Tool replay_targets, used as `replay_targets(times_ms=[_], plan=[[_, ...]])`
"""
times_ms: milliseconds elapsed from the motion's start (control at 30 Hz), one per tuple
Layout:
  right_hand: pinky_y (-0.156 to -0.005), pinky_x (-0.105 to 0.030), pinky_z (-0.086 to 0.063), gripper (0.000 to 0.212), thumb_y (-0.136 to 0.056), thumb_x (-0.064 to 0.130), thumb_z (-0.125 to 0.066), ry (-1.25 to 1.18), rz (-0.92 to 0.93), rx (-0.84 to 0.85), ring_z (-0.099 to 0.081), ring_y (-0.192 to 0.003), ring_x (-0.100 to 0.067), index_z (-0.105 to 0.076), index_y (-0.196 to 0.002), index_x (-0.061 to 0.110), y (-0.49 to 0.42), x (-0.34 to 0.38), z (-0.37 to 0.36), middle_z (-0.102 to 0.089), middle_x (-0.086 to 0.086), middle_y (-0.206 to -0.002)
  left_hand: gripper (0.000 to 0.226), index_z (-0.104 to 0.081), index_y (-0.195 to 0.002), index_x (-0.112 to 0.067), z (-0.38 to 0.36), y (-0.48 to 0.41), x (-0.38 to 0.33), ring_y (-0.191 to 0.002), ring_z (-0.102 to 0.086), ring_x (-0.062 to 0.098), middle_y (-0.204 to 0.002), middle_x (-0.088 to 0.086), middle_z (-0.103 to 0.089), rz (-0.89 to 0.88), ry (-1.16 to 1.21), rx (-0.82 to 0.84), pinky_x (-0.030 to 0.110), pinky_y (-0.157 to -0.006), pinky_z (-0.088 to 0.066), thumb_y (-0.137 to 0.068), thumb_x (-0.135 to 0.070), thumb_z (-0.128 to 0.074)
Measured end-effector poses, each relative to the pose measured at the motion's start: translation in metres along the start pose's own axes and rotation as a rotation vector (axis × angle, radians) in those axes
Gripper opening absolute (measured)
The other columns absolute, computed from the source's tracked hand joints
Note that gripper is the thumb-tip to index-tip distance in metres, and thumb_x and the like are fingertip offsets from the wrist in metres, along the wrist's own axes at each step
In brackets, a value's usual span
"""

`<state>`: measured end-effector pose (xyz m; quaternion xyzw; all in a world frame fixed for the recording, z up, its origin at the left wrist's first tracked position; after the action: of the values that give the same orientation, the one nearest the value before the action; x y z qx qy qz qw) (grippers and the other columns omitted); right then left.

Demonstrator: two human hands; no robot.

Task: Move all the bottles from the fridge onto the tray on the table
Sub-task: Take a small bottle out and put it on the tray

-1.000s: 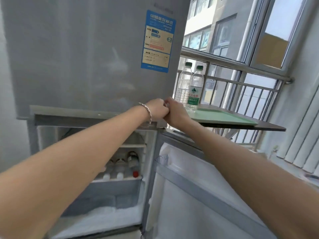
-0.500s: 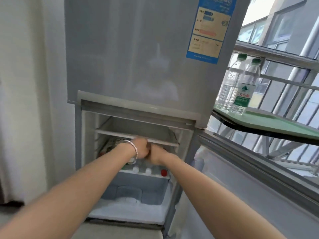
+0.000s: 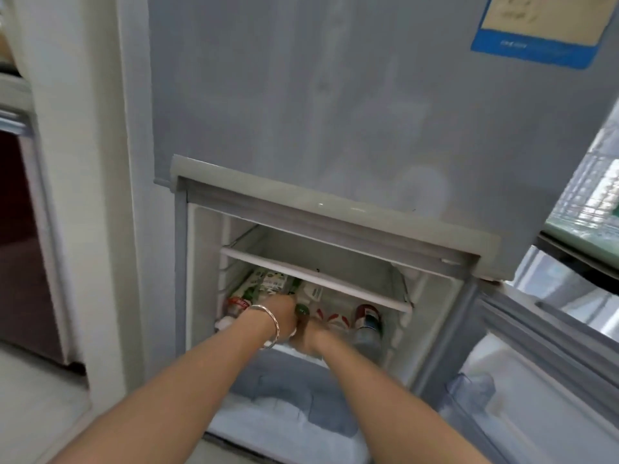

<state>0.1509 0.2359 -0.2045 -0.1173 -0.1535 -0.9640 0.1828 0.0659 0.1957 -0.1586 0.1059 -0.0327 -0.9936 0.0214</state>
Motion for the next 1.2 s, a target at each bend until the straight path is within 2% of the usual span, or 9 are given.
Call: replay_targets(times_ms=[100,200,400,533,700,867,967,1033,1200], plan=[[-0.092,-0.034,-0.050,0.063,-0.090,0.020,-0.056,-0.018,0.023,-0.001,-0.057,-0.120,-0.031,-0.032,-0.148,0.020,-0.004,0.000,-0.010,-0.055,-0.011,-0.139,0.032,-0.061,-0.117,-0.009,-0.009,-0.006,0.004,-0.106,-0.064,0.030,-0.116,0.015,-0.066,0.029,-0.012,-0.002,0.038,-0.089,-0.054,-0.089,-0.017,-0.047],[-0.075,-0.031,-0.045,0.065,-0.091,0.017,-0.055,-0.060,0.045,-0.083,-0.061,-0.111,-0.032,-0.027,-0.149,0.023,0.000,-0.005,-0.011,-0.060,-0.013,-0.130,0.033,-0.059,-0.119,-0.009,-0.013,-0.007,0.005,-0.109,-0.062,0.029,-0.118,0.013,-0.064,0.029,0.000,0.014,0.038,-0.091,-0.053,-0.089,-0.014,-0.047],[-0.090,-0.038,-0.050,0.068,-0.090,0.021,-0.065,0.008,0.022,-0.231,-0.055,-0.119,-0.033,-0.028,-0.147,0.025,0.036,-0.011,-0.010,-0.055,-0.015,-0.131,0.026,-0.056,-0.113,-0.009,-0.009,0.001,-0.004,-0.110,-0.061,0.029,-0.118,0.013,-0.063,-0.013,0.023,0.005,0.038,-0.092,-0.050,-0.089,-0.010,-0.046],[-0.081,-0.039,-0.054,0.041,-0.096,0.007,-0.045,0.037,-0.013,-0.493,-0.060,-0.103,-0.032,-0.043,-0.135,0.020,0.057,-0.002,-0.006,-0.058,-0.016,-0.117,0.033,-0.049,-0.126,-0.009,-0.007,0.013,-0.015,-0.115,-0.058,0.029,-0.125,0.013,-0.060,-0.021,-0.016,-0.022,0.037,-0.097,-0.046,-0.094,-0.011,-0.044],[-0.073,-0.040,-0.051,0.041,-0.091,0.009,-0.047,0.072,0.073,-0.640,-0.061,-0.101,-0.034,-0.039,-0.129,0.024,0.089,0.007,0.031,-0.064,-0.015,-0.110,0.070,-0.024,-0.143,-0.004,0.015,0.029,-0.018,-0.112,-0.061,0.031,-0.124,0.018,-0.059,-0.096,0.111,-0.050,0.035,-0.086,-0.048,-0.082,-0.005,-0.059],[-0.067,-0.036,-0.039,0.038,-0.094,0.027,-0.046,0.164,0.135,-0.659,-0.061,-0.096,-0.037,-0.040,-0.131,0.019,0.146,0.017,0.081,-0.066,-0.017,-0.109,0.059,-0.044,-0.124,-0.010,0.046,0.063,-0.038,-0.095,-0.062,0.019,-0.114,0.002,-0.063,-0.244,0.153,-0.023,0.023,-0.073,-0.044,-0.074,-0.023,-0.072],[-0.072,-0.039,-0.045,0.044,-0.092,0.031,-0.046,0.170,0.118,-0.648,-0.062,-0.096,-0.040,-0.038,-0.134,0.019,0.189,0.022,0.108,-0.067,-0.018,-0.109,0.053,-0.047,-0.125,-0.013,0.068,0.088,-0.063,-0.109,-0.061,0.022,-0.117,0.003,-0.063,-0.381,0.138,-0.018,0.027,-0.087,-0.048,-0.079,-0.027,-0.070],[-0.076,-0.040,-0.047,0.049,-0.092,0.035,-0.044,0.177,0.076,-0.627,-0.063,-0.097,-0.039,-0.035,-0.138,0.020,0.216,0.026,0.126,-0.067,-0.018,-0.109,0.043,-0.050,-0.128,-0.015,0.086,0.108,-0.079,-0.118,-0.055,0.021,-0.124,0.002,-0.059,-0.462,0.062,-0.006,0.026,-0.097,-0.041,-0.089,-0.033,-0.060],[-0.081,-0.048,-0.054,0.056,-0.085,0.043,-0.052,-0.001,-0.037,-0.598,-0.064,-0.090,-0.037,-0.031,-0.131,0.018,0.277,0.027,0.163,-0.068,-0.015,-0.104,0.048,-0.064,-0.111,-0.025,0.116,0.129,-0.097,-0.090,-0.063,0.019,-0.107,-0.002,-0.070,-0.470,0.190,-0.080,0.025,-0.075,-0.046,-0.073,-0.053,-0.066]])
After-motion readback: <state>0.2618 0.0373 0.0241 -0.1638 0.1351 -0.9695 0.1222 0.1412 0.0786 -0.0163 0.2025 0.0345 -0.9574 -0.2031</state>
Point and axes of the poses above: each hand's wrist, its own y-axis away from the middle knuckle, its own z-axis out of the back of the hand, x = y × z, the point moved 2 cm from there along -y, towards the middle knuckle
